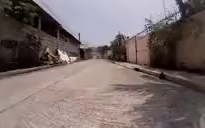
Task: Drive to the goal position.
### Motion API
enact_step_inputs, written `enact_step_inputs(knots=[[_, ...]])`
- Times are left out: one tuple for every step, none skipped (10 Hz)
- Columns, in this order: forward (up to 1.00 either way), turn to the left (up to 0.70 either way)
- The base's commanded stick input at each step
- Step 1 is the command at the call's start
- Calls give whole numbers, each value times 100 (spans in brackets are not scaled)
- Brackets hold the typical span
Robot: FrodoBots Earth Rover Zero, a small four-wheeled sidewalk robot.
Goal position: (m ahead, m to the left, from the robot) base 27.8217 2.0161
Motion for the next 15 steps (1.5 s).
enact_step_inputs(knots=[[100, 0], [100, 0], [100, 0], [100, 0], [100, 0], [100, 0], [100, 0], [100, 0], [100, 0], [100, 0], [100, 0], [100, 0], [100, 0], [100, 0], [100, 0]])
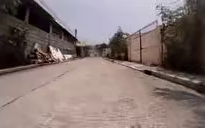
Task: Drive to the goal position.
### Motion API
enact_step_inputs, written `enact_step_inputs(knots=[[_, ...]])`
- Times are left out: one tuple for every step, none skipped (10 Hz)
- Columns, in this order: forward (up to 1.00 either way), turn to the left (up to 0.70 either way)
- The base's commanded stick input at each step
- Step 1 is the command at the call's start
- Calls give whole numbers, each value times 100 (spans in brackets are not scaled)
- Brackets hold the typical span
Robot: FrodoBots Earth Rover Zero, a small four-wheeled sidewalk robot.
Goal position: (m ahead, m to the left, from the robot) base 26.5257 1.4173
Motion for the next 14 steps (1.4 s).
enact_step_inputs(knots=[[100, 0], [100, 0], [100, 0], [100, 0], [100, 0], [100, 0], [100, 0], [100, 0], [100, 0], [100, 0], [100, 0], [100, 0], [100, 0], [100, 0]])
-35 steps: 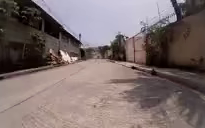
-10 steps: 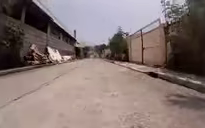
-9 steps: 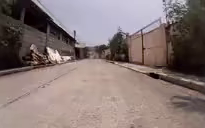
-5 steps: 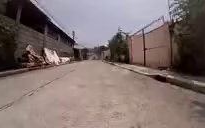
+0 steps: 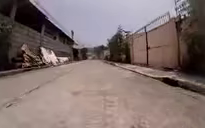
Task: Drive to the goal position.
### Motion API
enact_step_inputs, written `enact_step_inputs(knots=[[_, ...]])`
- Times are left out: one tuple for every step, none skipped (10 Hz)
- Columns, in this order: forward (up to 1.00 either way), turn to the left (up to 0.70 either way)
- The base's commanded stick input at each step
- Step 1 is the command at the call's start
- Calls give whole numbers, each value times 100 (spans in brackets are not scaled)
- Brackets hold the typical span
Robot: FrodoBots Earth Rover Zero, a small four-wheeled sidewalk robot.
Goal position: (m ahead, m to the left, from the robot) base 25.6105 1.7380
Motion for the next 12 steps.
enact_step_inputs(knots=[[100, 0], [100, 0], [100, 0], [100, 0], [100, 0], [100, 0], [100, 0], [100, 0], [100, 0], [100, 0], [100, 0], [100, 0]])
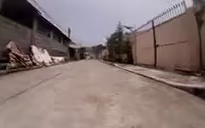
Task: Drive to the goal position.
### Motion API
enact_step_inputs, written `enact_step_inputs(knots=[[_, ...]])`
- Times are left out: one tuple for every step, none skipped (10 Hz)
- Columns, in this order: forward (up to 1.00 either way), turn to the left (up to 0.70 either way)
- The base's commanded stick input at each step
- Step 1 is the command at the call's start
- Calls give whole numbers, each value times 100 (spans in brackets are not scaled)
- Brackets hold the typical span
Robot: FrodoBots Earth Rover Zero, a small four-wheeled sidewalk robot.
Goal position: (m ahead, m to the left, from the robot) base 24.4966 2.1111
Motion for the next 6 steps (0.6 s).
enact_step_inputs(knots=[[100, 0], [100, 0], [100, 0], [100, 0], [100, 0], [100, 0]])
